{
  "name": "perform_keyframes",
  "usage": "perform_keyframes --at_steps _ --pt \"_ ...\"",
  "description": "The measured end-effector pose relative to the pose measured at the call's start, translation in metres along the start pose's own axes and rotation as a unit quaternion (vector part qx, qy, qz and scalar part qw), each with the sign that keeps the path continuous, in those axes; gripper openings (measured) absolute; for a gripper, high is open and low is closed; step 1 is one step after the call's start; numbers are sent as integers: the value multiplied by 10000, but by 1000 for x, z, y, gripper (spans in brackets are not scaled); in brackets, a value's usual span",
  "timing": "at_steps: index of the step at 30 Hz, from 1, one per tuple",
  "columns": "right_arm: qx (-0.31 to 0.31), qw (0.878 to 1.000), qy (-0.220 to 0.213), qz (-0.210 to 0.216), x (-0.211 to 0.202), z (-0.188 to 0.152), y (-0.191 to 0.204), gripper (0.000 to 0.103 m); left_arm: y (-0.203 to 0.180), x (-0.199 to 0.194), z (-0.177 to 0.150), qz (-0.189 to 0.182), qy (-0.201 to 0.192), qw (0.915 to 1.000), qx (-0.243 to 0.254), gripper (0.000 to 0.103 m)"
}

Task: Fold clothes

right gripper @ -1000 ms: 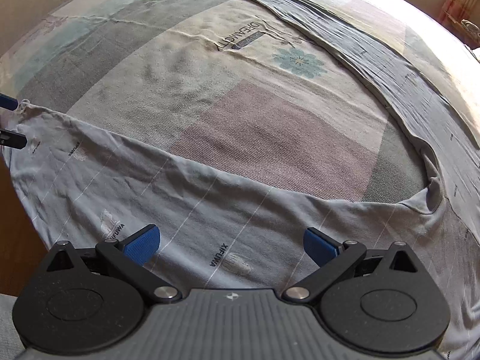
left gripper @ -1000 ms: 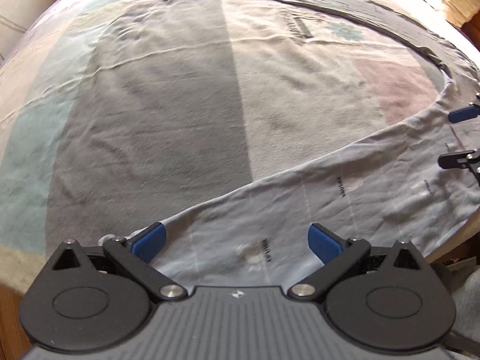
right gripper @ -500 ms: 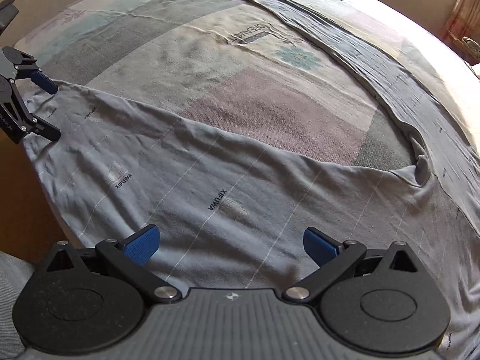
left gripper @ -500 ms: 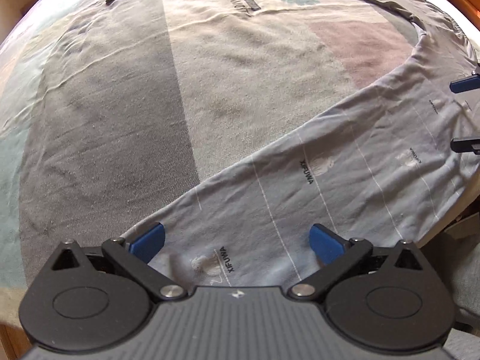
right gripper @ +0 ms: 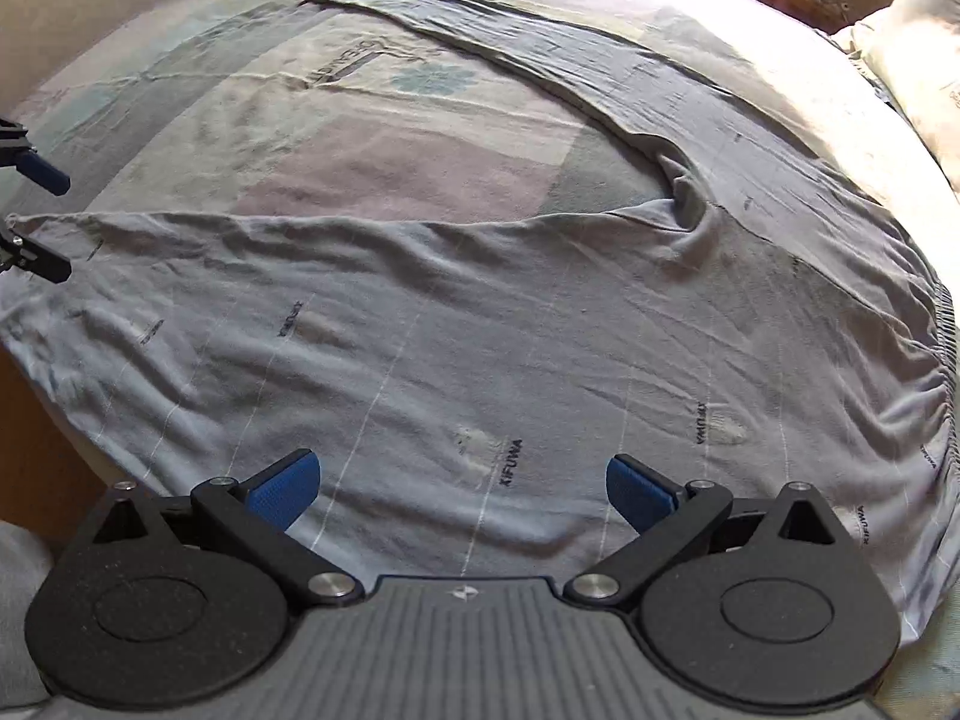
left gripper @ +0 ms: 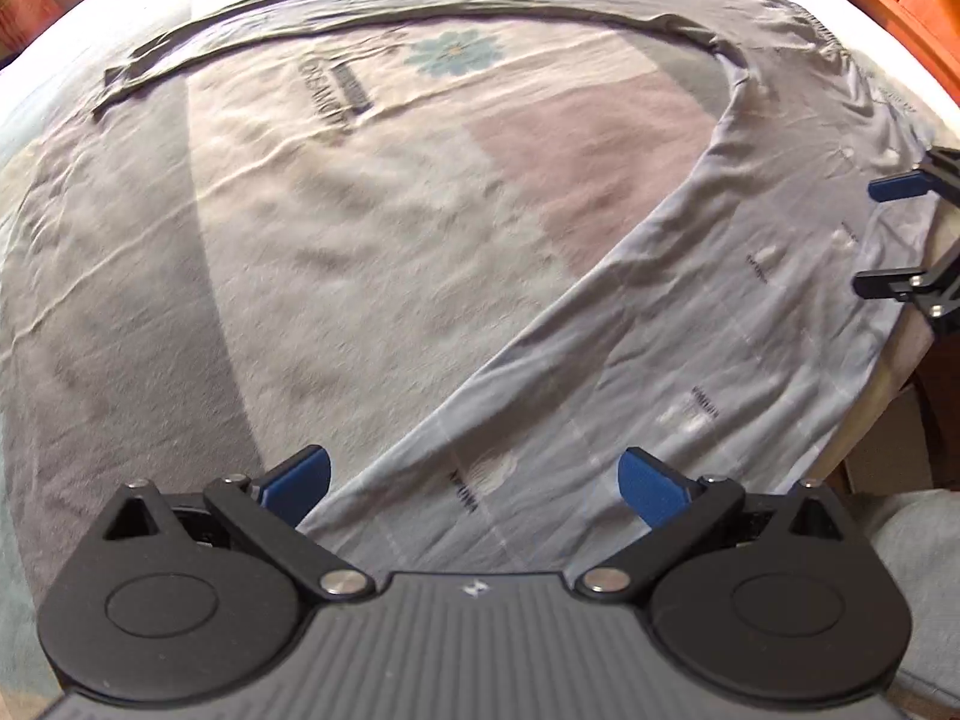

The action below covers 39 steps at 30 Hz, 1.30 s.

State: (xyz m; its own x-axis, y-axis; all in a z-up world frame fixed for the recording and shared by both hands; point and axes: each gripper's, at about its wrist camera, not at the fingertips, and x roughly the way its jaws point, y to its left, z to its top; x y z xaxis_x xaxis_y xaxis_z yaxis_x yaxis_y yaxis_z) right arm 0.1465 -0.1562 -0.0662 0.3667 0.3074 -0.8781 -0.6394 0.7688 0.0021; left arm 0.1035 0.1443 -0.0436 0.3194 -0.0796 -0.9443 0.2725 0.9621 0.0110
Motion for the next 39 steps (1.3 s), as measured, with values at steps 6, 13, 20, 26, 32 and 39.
perform_keyframes --at_steps 6,13,20,26,32,39 --pt "424 9983 321 -249 -6 -36 -30 103 -49 11 34 -75 -161 9946 1025 102" --pt "722 9941 -150 -801 -20 -21 -81 103 -96 15 84 -399 -476 9799 1896 102" --pt "961 9916 -201 -842 12 -10 -150 103 -133 33 122 -766 -510 9674 2358 102" --pt "1090 9916 -191 -676 9 -32 -162 103 -161 50 140 -896 -491 9606 2584 102" --pt "1151 9911 -26 -665 12 -28 -163 103 -194 61 149 -1263 -589 9513 2748 102" --pt "1151 9914 46 -628 12 -26 -165 103 -232 79 121 -1606 -271 9239 3463 102"
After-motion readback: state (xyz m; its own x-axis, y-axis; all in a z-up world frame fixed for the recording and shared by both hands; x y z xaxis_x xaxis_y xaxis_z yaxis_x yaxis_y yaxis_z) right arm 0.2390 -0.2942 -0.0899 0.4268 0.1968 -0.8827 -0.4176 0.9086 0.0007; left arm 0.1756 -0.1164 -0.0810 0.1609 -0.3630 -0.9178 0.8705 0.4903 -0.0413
